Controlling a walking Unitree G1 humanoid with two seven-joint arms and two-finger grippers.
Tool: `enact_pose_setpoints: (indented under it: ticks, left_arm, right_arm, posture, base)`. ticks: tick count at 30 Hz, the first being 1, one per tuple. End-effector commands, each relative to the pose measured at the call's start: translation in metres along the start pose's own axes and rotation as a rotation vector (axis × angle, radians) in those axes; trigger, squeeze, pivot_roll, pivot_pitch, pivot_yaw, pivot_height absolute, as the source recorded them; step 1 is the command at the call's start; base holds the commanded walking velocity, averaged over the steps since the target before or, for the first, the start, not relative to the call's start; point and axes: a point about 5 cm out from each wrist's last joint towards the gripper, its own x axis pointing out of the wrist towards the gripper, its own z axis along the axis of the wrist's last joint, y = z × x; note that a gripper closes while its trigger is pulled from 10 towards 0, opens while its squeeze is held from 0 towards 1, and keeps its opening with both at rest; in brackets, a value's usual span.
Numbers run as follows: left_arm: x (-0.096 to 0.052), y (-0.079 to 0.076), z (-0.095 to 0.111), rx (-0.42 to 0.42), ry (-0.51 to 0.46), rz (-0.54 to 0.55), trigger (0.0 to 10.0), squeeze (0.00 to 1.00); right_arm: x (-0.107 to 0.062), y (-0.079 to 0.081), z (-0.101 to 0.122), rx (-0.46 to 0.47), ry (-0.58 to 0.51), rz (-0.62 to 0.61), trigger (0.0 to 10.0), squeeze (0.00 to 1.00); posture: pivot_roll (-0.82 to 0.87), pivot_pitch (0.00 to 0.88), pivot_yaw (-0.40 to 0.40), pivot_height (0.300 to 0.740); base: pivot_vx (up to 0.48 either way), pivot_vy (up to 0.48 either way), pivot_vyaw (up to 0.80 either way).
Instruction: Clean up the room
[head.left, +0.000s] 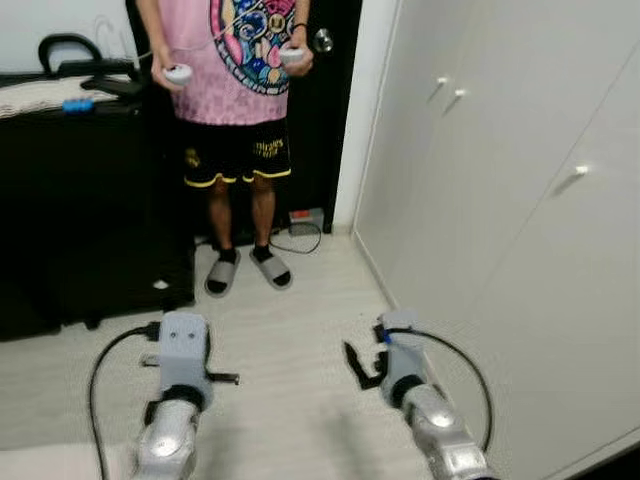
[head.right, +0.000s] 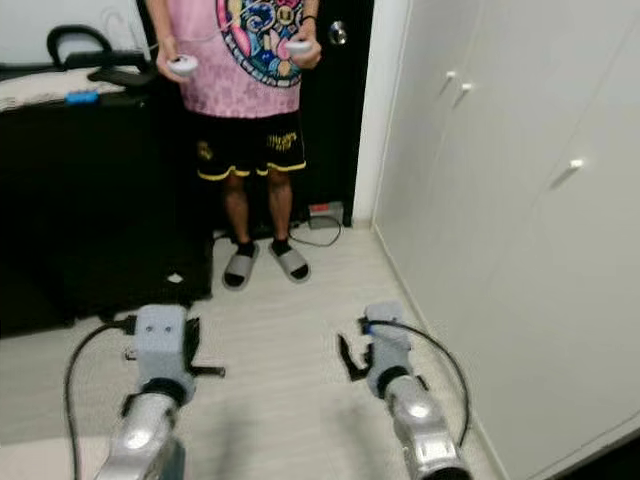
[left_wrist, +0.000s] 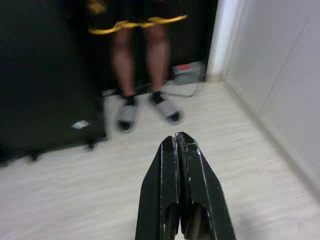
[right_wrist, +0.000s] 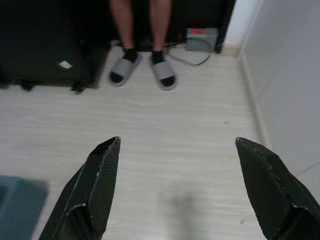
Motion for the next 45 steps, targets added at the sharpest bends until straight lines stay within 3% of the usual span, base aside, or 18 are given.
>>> enact_pose_setpoints:
  ticks: [1,45]
  left_arm:
    - [-0.0030,0.0074,-0.0038,0.001,0.019,0.021,10.0,0.00]
    - [-0.0056,0.0092,-0.0036,0.000,0.019,0.022,10.0,0.00]
  right_arm:
    - [-0.0002,0.0063,-0.0037,0.008,0.014,0.014,10.0,0.00]
    - [-0.0004,0.0090,-0.0050,0.008,0.022,0.030,10.0,0.00]
  posture:
    - [-0.04,0.105,-0.069,0.740]
    - [-0.03,0.103,-0.076,0.740]
  base:
    - [0.281,0.000,0.00]
    - [0.279,0.000,0.00]
